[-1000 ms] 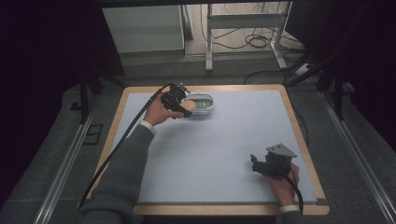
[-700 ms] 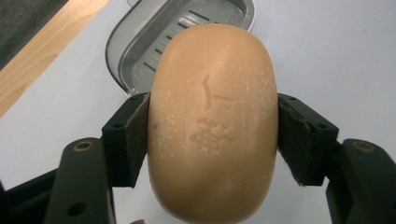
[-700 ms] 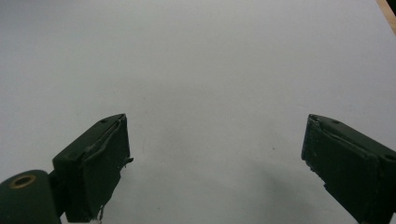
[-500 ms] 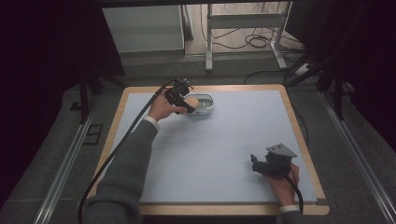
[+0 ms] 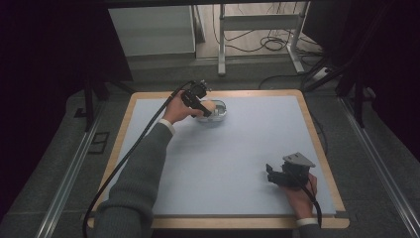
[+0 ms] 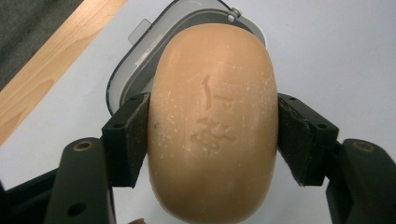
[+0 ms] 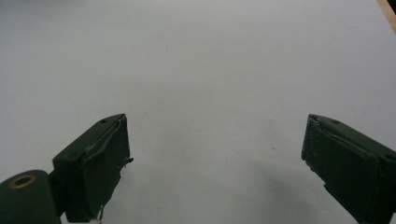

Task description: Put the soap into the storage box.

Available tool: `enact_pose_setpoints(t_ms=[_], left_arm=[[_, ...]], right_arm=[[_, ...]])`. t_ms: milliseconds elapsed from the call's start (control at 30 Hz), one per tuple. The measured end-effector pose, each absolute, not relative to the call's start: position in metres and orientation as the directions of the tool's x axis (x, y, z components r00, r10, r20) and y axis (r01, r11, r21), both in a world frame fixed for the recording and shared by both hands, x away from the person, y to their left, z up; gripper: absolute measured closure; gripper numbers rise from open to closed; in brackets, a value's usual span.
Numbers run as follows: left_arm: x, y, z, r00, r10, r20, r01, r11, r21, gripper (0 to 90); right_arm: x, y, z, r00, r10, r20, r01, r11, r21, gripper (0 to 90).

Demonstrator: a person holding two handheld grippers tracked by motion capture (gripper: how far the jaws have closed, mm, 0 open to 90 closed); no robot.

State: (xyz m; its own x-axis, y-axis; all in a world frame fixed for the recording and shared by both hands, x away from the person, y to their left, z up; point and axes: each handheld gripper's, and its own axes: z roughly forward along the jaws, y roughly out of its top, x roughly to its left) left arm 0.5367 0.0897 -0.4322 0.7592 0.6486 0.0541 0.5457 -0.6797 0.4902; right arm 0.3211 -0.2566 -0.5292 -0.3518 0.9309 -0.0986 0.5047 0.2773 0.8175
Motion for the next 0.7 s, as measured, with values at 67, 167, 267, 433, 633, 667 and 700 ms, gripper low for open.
enact_pose_setpoints(t_ms=[67,167,267,433,633,667,700], left_arm=[[0.539,0.088,-0.433,0.761,0.647,0.052,0.545,-0.68,0.491,32.5],[0.543,0.085,-0.434,0.763,0.644,0.058,0.542,-0.685,0.487,32.6],[0.547,0.082,-0.435,0.766,0.641,0.058,0.542,-0.691,0.479,32.6],[0.555,0.077,-0.438,0.772,0.632,0.063,0.536,-0.701,0.471,32.6],[0.564,0.073,-0.445,0.774,0.629,0.064,0.54,-0.711,0.451,32.5],[0.565,0.072,-0.446,0.774,0.63,0.059,0.542,-0.709,0.452,32.5],[0.566,0.072,-0.447,0.777,0.627,0.055,0.54,-0.709,0.452,32.5]], right_arm=[[0.321,-0.257,-0.529,-0.352,0.931,-0.098,0.505,0.277,0.817,7.6],[0.321,-0.256,-0.529,-0.35,0.932,-0.097,0.506,0.275,0.818,7.6],[0.321,-0.257,-0.529,-0.35,0.931,-0.101,0.506,0.278,0.816,7.6],[0.321,-0.257,-0.529,-0.349,0.931,-0.101,0.506,0.278,0.816,7.6],[0.321,-0.257,-0.529,-0.349,0.932,-0.102,0.506,0.278,0.817,7.6],[0.321,-0.257,-0.529,-0.349,0.932,-0.101,0.506,0.278,0.817,7.6],[0.321,-0.257,-0.529,-0.348,0.932,-0.101,0.506,0.277,0.817,7.6]])
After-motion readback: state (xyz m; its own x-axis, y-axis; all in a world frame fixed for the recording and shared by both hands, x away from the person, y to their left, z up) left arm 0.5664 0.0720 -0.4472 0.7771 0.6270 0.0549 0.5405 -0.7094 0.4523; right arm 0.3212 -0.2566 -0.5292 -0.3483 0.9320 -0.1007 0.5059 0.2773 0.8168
